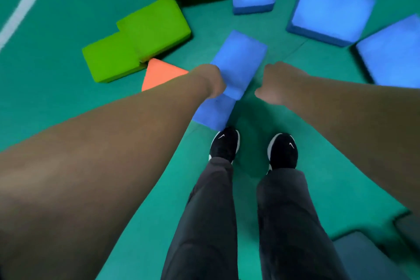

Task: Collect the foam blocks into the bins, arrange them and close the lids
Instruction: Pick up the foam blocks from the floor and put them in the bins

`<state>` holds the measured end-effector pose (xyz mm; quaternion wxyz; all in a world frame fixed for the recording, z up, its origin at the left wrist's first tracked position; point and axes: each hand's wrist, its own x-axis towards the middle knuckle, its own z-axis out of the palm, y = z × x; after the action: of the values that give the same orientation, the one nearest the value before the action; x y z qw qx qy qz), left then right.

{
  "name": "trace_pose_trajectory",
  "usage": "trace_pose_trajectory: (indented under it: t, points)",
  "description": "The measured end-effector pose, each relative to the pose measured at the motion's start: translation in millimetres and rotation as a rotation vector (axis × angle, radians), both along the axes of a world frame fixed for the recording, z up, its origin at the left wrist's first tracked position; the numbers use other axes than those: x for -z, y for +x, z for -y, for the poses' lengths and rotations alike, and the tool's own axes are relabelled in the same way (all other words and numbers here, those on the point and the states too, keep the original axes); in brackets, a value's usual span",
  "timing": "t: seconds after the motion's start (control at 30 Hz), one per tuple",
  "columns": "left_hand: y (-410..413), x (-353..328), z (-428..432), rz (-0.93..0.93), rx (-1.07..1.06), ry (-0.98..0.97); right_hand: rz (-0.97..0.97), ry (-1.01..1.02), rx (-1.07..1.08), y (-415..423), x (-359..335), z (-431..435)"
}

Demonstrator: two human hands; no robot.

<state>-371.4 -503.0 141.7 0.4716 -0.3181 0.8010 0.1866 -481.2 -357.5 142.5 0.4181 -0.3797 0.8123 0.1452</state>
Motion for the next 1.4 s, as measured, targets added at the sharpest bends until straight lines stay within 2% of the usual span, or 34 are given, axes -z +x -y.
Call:
trace_pose_trajectory:
  t: [0.1, 0.23, 0.37, 0.47, 0.57, 0.73, 0.83, 0.93, 1.03, 1.13, 1.27, 1.4]
  points:
    - [25, 21, -4, 0.028, -0.002, 0.016, -0.005, -0.046, 0.035, 9, 28, 11]
    - [67, 71, -12, 0.030, -0.261, -0.046, 0.008, -0.057, -0.034, 27, 64, 26]
    - [93, 109, -26, 0.009, -0.538, -0.096, -0.081, -0.095, -0.171, 50, 98, 35]
    - [109, 136, -23, -0.186, -0.583, -0.116, -0.173, -0.159, -0.233, 66, 124, 41]
    - [111, 152, -21, -0.481, -0.607, -0.003, -0.275, -0.213, -0.226, 76, 144, 46]
    - [101, 164, -21, -0.761, -0.974, 0.088, -0.360, -0.221, -0.193, 71, 151, 47]
    - [88, 154, -17, -0.882, -1.063, 0.206, -0.414, -0.273, -0.064, 56, 137, 51]
    - [84, 141, -12, -0.851, -0.965, 0.181, -0.398, -0.324, 0.019, 35, 121, 60]
    - [94, 140, -3, -0.631, -0.763, 0.034, -0.404, -0.331, 0.092, 19, 108, 65]
    - [98, 144, 5, -0.491, -0.624, -0.012, -0.455, -0.272, 0.069, 12, 102, 63]
    - [80, 154, 11, -0.452, -0.411, -0.003, -0.452, -0.204, 0.138, 4, 110, 46]
    - [48, 170, 10, -0.450, -0.005, -0.060, -0.511, -0.221, 0.151, -7, 122, 25]
